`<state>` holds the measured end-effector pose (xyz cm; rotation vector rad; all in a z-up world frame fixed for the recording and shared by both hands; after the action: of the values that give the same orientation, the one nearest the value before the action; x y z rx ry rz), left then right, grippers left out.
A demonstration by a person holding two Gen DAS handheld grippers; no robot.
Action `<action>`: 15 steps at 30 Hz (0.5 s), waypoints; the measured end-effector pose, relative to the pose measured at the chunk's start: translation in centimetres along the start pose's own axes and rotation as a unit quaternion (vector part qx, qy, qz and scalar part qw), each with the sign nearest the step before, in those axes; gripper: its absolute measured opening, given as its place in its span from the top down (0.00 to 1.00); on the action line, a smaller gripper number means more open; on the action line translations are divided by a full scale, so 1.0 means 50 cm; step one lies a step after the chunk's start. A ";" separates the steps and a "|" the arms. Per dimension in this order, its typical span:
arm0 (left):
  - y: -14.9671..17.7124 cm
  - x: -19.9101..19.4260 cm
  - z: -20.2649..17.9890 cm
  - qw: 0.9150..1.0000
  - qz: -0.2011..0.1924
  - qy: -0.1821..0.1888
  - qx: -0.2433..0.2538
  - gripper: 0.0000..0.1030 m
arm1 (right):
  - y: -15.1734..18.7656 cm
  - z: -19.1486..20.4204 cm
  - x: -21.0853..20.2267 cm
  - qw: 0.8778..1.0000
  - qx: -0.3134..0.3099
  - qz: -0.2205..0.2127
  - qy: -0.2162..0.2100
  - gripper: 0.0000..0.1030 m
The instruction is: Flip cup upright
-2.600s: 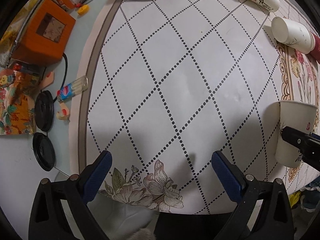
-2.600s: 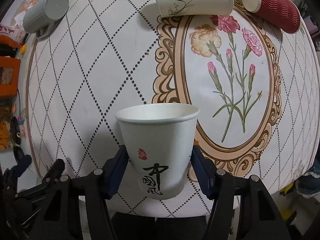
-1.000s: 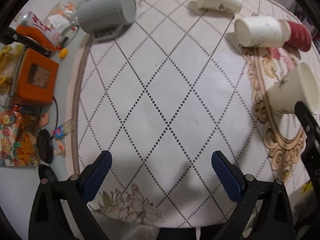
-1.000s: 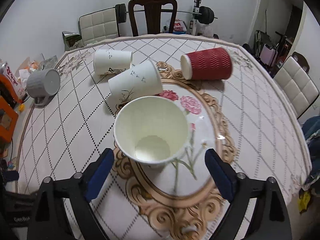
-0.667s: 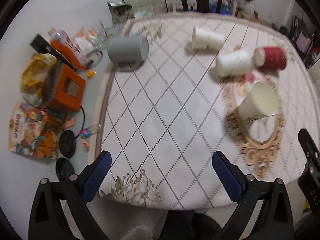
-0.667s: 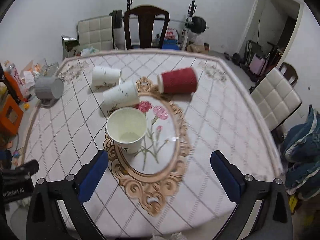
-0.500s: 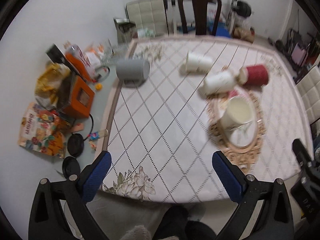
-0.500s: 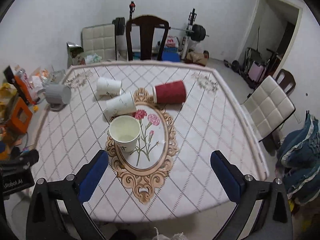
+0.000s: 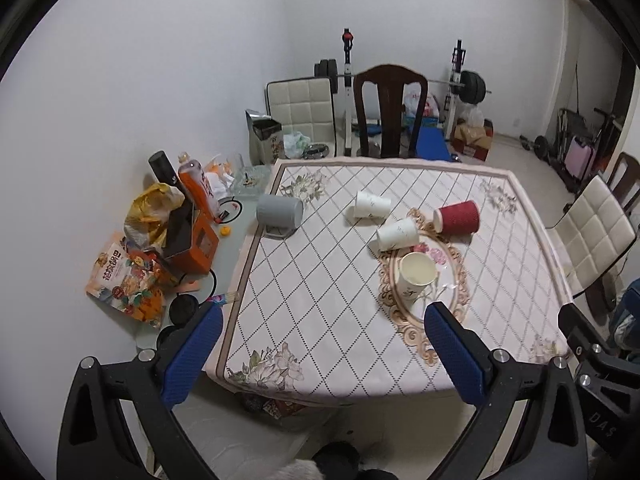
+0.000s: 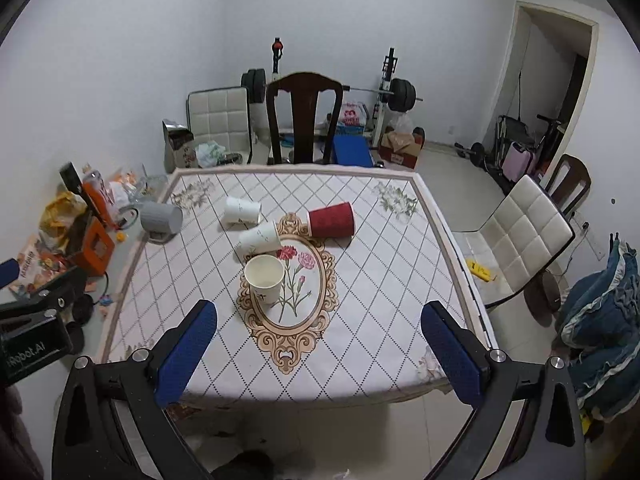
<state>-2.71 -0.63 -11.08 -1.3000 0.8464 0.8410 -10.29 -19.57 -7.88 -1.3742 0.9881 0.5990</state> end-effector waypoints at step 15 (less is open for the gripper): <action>0.024 -0.090 0.018 1.000 -0.017 0.001 -0.020 0.00 | 0.000 -0.020 -0.135 1.000 -0.002 -0.027 -0.007 0.00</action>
<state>-5.75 0.17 -7.53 -1.3477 0.8113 0.8334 -13.86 -19.24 -2.05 -1.3946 0.9365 0.5705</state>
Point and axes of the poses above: each gripper's, at about its wrist camera, not at the fingertips, and x roughly the way its jaws point, z to its left, y to its underside, the point moved 9 cm from there along x, roughly the way its jaws point, and after that the axes turned 13 degrees about z, right-handed, at the moved point
